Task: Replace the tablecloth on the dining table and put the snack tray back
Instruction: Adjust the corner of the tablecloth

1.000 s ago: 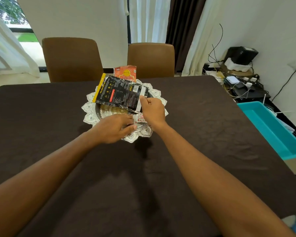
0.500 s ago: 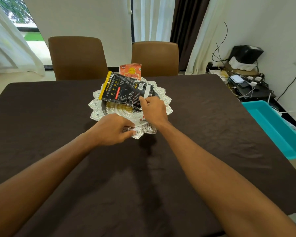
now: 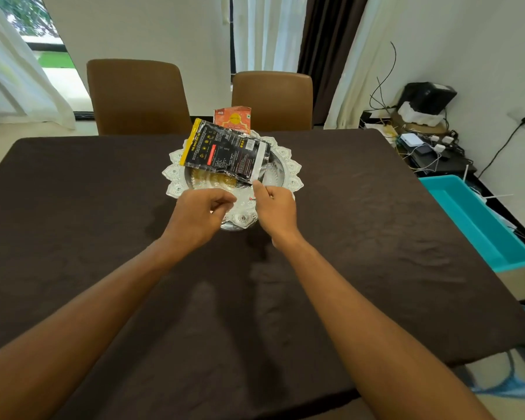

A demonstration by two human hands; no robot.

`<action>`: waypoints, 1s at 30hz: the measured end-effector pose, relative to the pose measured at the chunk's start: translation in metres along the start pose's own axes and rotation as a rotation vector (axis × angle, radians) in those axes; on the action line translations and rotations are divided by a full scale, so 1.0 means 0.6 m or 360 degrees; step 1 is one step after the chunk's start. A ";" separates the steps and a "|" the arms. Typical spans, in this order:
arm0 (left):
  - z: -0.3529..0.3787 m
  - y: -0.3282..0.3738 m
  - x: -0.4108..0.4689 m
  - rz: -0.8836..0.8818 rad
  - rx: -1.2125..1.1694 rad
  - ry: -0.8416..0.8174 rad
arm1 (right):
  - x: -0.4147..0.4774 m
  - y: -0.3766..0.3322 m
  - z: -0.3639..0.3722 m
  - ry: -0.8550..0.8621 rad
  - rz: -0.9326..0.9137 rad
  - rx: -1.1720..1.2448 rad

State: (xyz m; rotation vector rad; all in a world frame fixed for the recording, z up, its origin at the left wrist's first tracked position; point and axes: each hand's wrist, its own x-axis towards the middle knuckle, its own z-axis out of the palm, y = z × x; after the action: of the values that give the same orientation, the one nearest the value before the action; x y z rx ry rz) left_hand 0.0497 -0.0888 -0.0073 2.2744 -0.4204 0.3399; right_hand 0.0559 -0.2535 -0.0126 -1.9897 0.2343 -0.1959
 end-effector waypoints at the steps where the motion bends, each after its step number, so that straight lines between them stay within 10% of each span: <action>1: 0.000 0.008 -0.017 -0.0104 -0.0120 0.0071 | -0.020 0.004 0.001 -0.0007 0.0042 0.0045; 17: -0.208 0.017 -0.730 -0.1254 0.0200 0.0327 | -0.550 0.067 0.099 -0.1377 -0.0372 -0.0815; 30: -0.415 -0.128 -1.075 -0.1527 0.0177 0.0549 | -0.845 -0.088 0.421 -0.1695 -0.0654 -0.1161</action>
State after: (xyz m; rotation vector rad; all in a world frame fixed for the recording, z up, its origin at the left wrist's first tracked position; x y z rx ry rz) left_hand -0.5336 0.2693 -0.1322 2.1808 0.8633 0.2389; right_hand -0.3690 0.1175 -0.0854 -2.5330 -0.9047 0.7935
